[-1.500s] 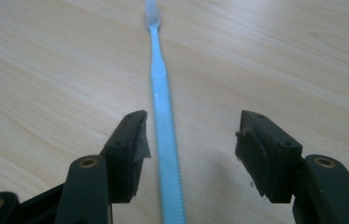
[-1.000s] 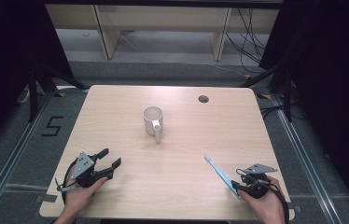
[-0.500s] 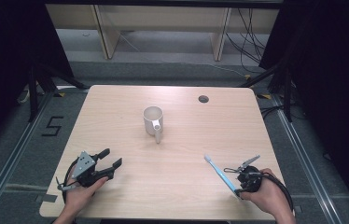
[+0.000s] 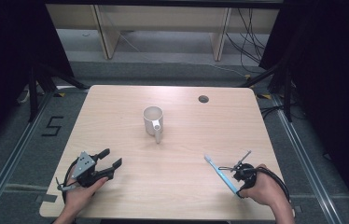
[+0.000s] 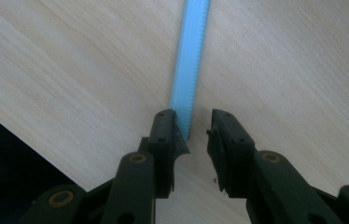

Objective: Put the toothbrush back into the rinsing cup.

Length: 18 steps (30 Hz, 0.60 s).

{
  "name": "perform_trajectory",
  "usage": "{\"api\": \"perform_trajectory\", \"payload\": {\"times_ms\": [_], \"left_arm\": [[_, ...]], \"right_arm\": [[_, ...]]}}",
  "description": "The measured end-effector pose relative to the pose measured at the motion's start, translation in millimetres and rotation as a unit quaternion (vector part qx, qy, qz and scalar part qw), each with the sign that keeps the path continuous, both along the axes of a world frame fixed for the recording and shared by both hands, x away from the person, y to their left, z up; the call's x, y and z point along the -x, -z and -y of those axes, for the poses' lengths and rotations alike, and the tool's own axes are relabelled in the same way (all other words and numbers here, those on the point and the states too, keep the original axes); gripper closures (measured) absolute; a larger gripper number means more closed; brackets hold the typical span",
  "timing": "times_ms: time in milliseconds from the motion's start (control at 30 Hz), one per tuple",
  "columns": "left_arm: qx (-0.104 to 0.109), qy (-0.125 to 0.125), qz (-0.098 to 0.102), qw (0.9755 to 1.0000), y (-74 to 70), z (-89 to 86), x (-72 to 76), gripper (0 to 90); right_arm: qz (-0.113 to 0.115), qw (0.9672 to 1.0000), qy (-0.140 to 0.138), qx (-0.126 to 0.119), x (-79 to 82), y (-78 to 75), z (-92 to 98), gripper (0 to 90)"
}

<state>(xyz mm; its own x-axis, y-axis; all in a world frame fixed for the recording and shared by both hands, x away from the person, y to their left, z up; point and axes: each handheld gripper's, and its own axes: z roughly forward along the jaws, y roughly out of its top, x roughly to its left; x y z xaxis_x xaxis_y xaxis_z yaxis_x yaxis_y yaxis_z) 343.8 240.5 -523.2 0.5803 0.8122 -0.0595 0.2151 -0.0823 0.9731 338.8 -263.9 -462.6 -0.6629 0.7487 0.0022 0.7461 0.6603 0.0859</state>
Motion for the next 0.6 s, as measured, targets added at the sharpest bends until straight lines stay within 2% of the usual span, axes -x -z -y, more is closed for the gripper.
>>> {"api": "perform_trajectory", "payload": {"times_ms": [67, 100, 133, 167, 300, 433, 567, 600], "left_arm": [[-0.001, 0.0, 0.0, 1.0, 0.0, 0.0, 0.1, 32.5], [-0.001, 0.0, 0.0, 1.0, -0.1, 0.1, 0.1, 32.6], [-0.001, 0.001, 0.001, 1.0, 0.0, 0.2, 0.1, 32.6], [-0.001, 0.001, 0.002, 1.0, 0.0, 0.3, 0.1, 32.5], [-0.001, 0.0, -0.001, 1.0, 0.0, 0.3, 0.0, 32.6], [0.0, 0.001, 0.002, 1.0, 0.0, 0.0, 0.2, 32.6], [0.0, 0.002, 0.001, 1.0, 0.0, 0.1, 0.2, 32.6], [0.001, 0.002, 0.001, 1.0, 0.0, 0.1, 0.2, 32.6]], "right_arm": [[-0.004, 0.9999, 0.01, 0.0, -1.5, 0.5, -2.7, 71.4], [-0.006, 1.0, 0.001, 0.002, -3.4, 0.8, -2.0, 71.5], [-0.017, 0.9998, 0.008, 0.001, -4.5, 0.3, -3.8, 72.0], [-0.023, 0.9992, 0.032, 0.009, -3.4, -0.7, -6.4, 72.2], [-0.028, 0.9996, 0.008, 0.003, -10.8, 0.3, -9.9, 72.6], [-0.034, 0.9989, 0.028, 0.014, -15.2, 1.0, -15.9, 72.7], [-0.034, 0.9993, 0.009, 0.013, -20.2, 1.9, -18.3, 72.9], [-0.035, 0.9992, 0.014, 0.011, -20.0, 2.3, -18.7, 72.9]]}}
